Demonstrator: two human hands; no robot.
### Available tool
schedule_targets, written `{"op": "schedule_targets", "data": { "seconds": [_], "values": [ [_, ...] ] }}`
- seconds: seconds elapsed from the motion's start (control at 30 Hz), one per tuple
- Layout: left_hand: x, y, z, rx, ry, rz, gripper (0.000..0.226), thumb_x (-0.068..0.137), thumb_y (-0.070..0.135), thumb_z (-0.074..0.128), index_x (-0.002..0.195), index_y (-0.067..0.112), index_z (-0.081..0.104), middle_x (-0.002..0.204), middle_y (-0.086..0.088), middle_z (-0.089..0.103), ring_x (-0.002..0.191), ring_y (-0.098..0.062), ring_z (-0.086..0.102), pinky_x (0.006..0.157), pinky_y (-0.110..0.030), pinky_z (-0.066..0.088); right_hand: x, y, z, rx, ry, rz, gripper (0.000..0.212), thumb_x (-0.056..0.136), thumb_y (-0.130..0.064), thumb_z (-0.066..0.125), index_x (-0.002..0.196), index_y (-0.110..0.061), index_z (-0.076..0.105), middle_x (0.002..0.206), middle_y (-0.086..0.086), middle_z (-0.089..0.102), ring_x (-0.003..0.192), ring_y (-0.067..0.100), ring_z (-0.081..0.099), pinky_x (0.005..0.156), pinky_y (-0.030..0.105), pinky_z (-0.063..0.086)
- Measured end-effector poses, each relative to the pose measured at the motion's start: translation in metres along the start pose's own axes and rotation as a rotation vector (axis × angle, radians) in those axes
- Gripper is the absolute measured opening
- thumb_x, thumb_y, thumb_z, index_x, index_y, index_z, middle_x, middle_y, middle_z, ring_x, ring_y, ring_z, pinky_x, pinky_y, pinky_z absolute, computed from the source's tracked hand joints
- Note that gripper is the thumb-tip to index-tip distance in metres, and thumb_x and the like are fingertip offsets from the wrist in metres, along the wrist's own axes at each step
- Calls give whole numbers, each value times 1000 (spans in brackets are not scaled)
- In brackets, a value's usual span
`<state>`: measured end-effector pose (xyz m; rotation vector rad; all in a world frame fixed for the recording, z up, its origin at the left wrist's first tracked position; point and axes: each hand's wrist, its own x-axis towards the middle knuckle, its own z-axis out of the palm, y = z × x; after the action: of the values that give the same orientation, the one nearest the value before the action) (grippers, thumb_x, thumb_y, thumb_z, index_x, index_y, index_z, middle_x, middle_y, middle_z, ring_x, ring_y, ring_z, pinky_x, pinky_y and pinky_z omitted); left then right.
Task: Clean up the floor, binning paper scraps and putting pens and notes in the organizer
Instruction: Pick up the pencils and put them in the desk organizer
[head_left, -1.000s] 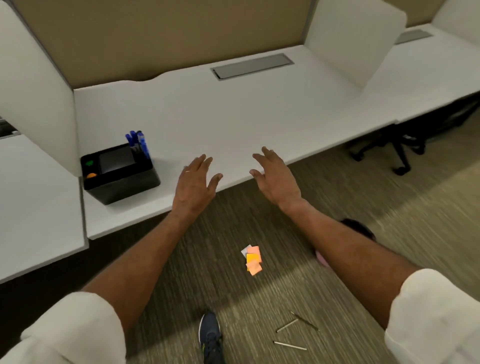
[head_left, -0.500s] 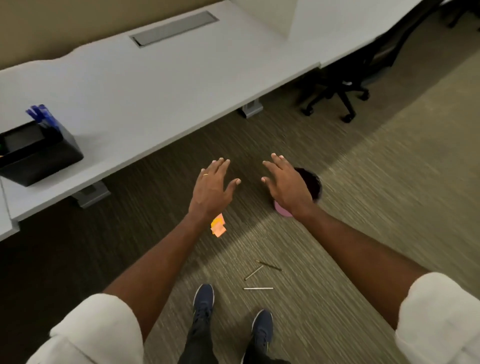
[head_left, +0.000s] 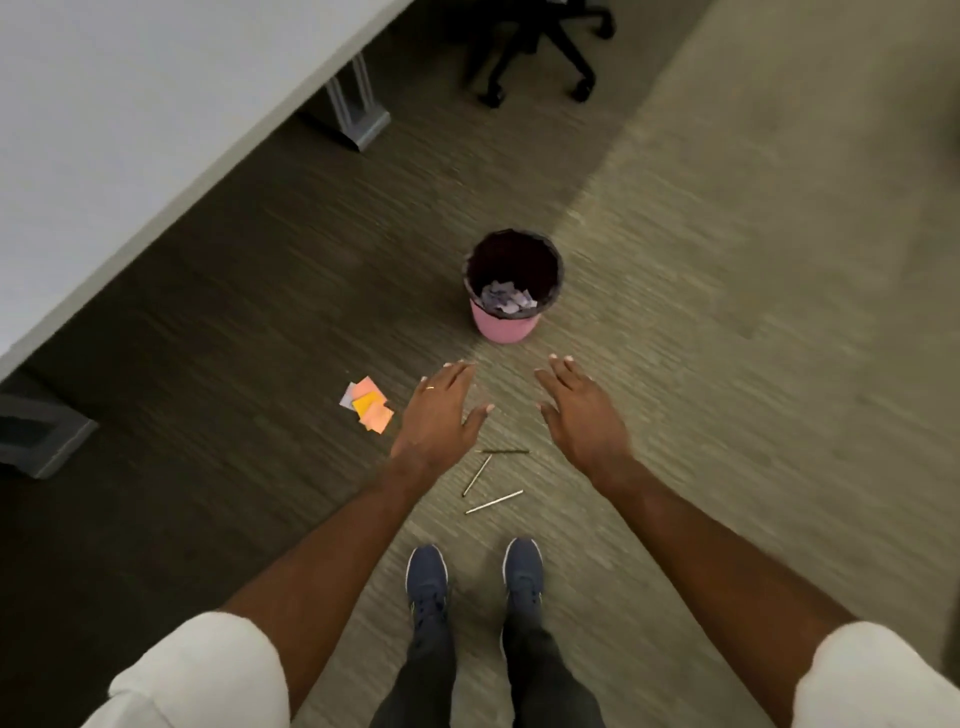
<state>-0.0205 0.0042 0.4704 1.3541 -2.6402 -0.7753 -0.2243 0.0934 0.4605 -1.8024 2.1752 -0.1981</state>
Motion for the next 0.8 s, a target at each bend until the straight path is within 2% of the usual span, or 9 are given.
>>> {"op": "schedule_targets", "data": {
  "seconds": [0.17, 0.37, 0.43, 0.5, 0.57, 0.73, 0.8],
  "values": [
    [3, -24, 74, 66, -84, 41, 59, 96, 44, 53, 145, 12, 43, 149, -7, 47, 138, -24, 43, 115, -41, 31, -23, 28, 80, 20, -19, 65, 46, 96, -19, 59, 141, -14, 51, 154, 11, 43, 144, 31, 37, 110, 47, 42],
    [6, -66, 187, 71, -187, -4, 59, 95, 44, 52, 144, 13, 43, 146, -7, 50, 134, -24, 47, 112, -45, 38, -44, 64, 187, 52, -112, 52, 42, 97, -20, 59, 139, -14, 53, 150, 9, 48, 143, 29, 40, 112, 45, 42],
    [7, -80, 227, 60, -209, -10, 58, 94, 41, 53, 143, 12, 44, 144, -9, 51, 133, -26, 48, 111, -45, 39, -47, 78, 225, 70, -125, 29, 40, 95, -17, 62, 135, -13, 57, 138, 10, 59, 132, 30, 53, 106, 42, 45],
    [8, -95, 266, 30, -230, -5, 56, 94, 37, 56, 142, 9, 46, 141, -11, 54, 130, -28, 51, 110, -44, 40, -47, 90, 261, 68, -151, 16, 35, 92, -16, 64, 127, -13, 62, 118, 10, 68, 108, 31, 65, 93, 38, 50],
    [9, -108, 305, -15, -256, -15, 55, 94, 31, 58, 141, 7, 47, 139, -13, 56, 128, -29, 53, 110, -41, 41, -45, 101, 302, 59, -190, -14, 29, 90, -13, 66, 118, -13, 65, 104, 9, 70, 90, 30, 67, 84, 37, 52],
    [20, -148, 401, 14, -329, -16, 57, 93, 31, 59, 144, 11, 44, 137, -11, 58, 124, -28, 55, 108, -39, 42, -37, 119, 405, 6, -252, -78, 21, 83, -6, 70, 101, -17, 66, 90, 2, 68, 81, 24, 66, 78, 34, 50],
    [25, -163, 435, 22, -344, -15, 57, 92, 30, 61, 143, 11, 45, 134, -10, 59, 121, -28, 56, 105, -40, 44, -33, 123, 442, 14, -265, -97, 20, 85, -6, 67, 102, -17, 65, 90, 2, 67, 81, 24, 65, 77, 35, 50]
  ]
}}
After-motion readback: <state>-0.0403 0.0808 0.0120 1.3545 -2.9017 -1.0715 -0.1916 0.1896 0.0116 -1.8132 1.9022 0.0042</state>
